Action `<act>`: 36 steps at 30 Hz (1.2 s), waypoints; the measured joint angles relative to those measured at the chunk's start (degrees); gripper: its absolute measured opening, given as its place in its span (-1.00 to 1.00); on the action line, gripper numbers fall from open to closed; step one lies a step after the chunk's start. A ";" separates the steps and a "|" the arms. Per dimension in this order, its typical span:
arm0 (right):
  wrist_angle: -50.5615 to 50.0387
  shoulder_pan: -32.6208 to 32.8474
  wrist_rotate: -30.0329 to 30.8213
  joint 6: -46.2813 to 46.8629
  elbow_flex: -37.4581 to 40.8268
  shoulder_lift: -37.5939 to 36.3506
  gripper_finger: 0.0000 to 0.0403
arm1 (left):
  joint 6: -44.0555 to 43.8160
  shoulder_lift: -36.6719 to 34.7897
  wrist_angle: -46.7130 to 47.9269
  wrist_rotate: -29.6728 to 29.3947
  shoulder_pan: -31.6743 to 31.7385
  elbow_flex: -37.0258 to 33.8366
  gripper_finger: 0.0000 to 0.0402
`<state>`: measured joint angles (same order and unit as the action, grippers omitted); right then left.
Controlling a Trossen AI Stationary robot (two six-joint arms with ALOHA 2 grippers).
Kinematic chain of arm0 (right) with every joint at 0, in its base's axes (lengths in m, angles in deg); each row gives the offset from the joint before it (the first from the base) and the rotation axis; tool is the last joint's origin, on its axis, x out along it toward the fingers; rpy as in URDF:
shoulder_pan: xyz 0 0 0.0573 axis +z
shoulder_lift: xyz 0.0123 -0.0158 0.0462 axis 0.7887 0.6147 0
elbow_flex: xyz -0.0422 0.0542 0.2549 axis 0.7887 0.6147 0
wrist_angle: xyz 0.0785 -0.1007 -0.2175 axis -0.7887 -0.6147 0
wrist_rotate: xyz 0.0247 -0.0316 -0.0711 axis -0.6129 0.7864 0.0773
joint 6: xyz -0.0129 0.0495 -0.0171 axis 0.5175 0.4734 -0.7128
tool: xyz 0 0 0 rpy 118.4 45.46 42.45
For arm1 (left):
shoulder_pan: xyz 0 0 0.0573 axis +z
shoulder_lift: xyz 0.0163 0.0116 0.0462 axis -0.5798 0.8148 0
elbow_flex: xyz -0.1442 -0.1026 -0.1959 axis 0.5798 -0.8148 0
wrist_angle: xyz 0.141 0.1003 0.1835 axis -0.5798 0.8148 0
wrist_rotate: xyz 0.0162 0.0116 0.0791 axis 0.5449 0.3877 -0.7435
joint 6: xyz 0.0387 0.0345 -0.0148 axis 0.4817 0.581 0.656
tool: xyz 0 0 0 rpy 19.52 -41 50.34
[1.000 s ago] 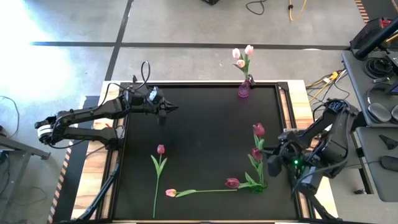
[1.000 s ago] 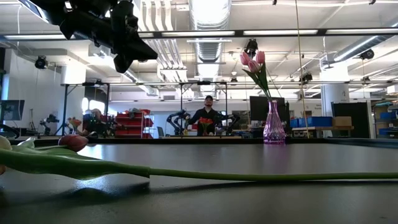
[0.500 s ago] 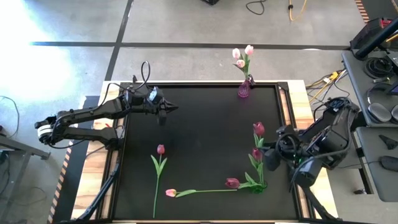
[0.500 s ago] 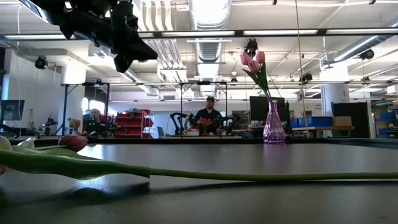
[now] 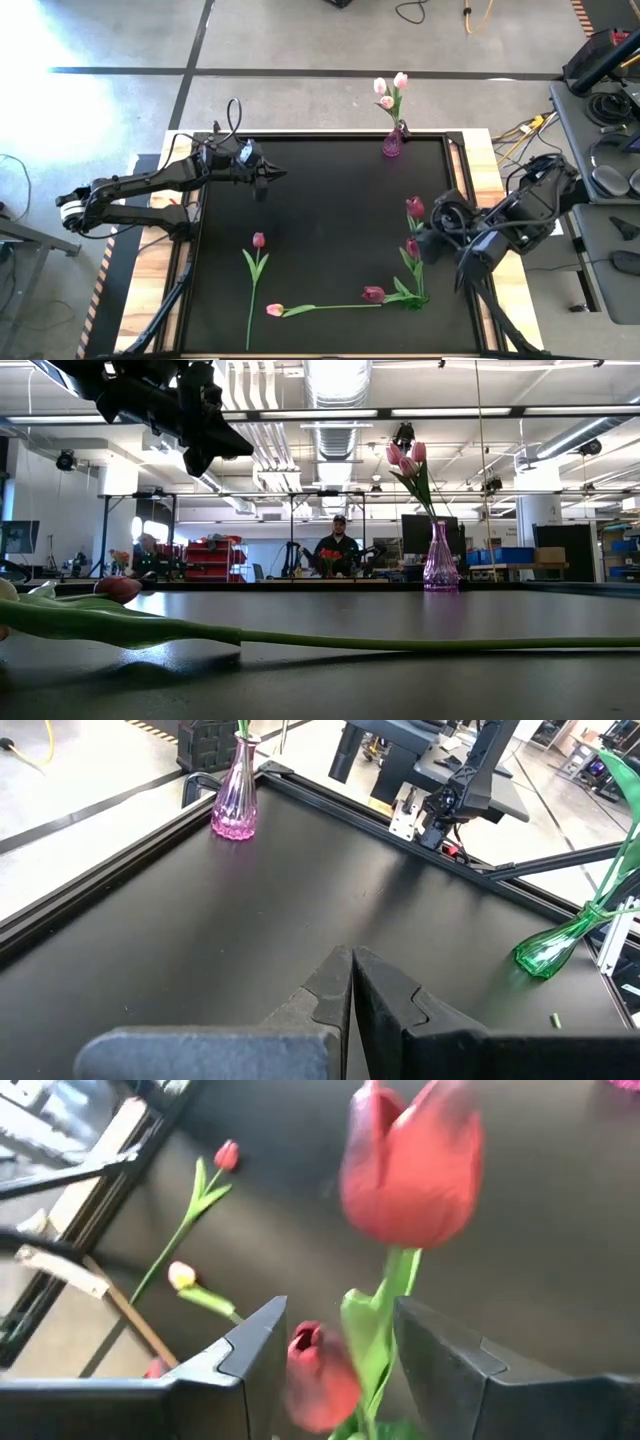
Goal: Sort flowers into vase by color
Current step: Put the right red tulip into the transparent green vase
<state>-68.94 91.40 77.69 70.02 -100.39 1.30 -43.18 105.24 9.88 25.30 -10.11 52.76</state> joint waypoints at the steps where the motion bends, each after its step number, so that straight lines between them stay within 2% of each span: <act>1: 0.06 0.00 -0.77 -0.40 -0.80 0.01 -0.14 | 0.00 0.00 0.02 0.00 0.01 0.00 -1.00; 7: 0.10 -0.26 -2.45 -3.38 -4.00 -0.01 -0.11 | 0.96 0.16 -0.03 0.00 0.01 0.00 -1.00; 10: -0.01 -1.54 -5.42 -5.87 -4.63 -0.03 -0.11 | 1.05 0.61 0.02 0.00 0.01 -0.02 -1.00; 17: -0.10 -4.70 -8.09 -19.50 -4.81 -2.53 -0.10 | 1.05 1.91 -0.93 0.01 -0.01 -0.04 -1.00; 21: -0.07 -4.87 -8.31 -23.62 -6.77 -4.66 -0.10 | 1.05 1.97 -1.28 0.46 0.01 -0.04 -1.00; 31: 0.02 -4.87 -3.17 -33.28 -9.01 -9.33 -0.10 | 1.05 1.86 -1.27 1.90 0.02 -0.04 -1.00; 36: 0.01 -4.87 -0.43 -32.58 -6.67 -13.15 -0.12 | 1.06 1.86 -1.28 1.90 0.02 -0.04 -1.00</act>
<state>-68.93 86.52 77.26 37.44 -107.06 -11.85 -42.12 107.11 8.60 27.20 -10.09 52.72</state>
